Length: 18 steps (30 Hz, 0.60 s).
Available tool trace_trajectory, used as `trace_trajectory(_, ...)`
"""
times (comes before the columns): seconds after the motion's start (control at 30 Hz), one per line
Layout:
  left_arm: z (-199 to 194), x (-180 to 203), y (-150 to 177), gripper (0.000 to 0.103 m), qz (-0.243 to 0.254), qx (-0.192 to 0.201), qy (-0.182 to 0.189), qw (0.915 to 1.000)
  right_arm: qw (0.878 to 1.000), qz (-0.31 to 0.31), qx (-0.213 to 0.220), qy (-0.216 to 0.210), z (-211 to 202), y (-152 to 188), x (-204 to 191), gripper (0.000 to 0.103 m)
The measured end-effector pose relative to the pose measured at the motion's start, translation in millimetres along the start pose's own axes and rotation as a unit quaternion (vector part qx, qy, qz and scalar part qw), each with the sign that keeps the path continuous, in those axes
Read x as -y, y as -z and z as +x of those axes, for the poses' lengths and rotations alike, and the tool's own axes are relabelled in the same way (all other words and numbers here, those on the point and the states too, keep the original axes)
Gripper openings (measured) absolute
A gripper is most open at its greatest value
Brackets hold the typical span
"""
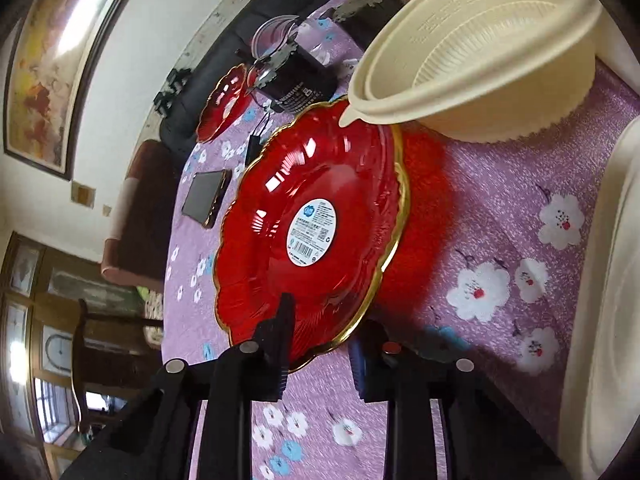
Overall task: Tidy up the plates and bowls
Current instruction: 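Move both tools toward the red plate with the white label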
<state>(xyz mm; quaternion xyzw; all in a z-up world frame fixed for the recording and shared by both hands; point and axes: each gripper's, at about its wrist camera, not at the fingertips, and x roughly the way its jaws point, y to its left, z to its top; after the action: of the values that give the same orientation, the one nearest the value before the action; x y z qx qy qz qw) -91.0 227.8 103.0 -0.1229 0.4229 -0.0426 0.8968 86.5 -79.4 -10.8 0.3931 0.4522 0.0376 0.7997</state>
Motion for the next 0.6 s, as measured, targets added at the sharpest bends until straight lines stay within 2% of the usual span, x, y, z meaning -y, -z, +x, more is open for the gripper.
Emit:
trace_trajectory(0.13,7.3,8.1,-7.6,0.078,0.008,-0.007,0.003,0.9999,0.999,-0.033,-0.023,-0.007,-15.0,24.1,3.3,0.026)
trace_trajectory(0.33,31.6,36.5,-43.4,0.078,0.044,-0.033,0.008,0.9985,0.996,-0.069,-0.048,-0.033,-47.4,68.9,17.0,0.026)
trace_trajectory(0.47,70.9,55.6,-64.9,0.078,0.062,-0.074,0.006,0.9953,0.995,-0.074,-0.056,-0.049,-56.3,82.1,25.6,0.026)
trace_trajectory(0.6,125.3,69.6,-79.0,0.078,0.061,-0.143,0.006,0.9878,0.993,-0.074,-0.063,-0.070,-55.6,80.9,31.7,0.026)
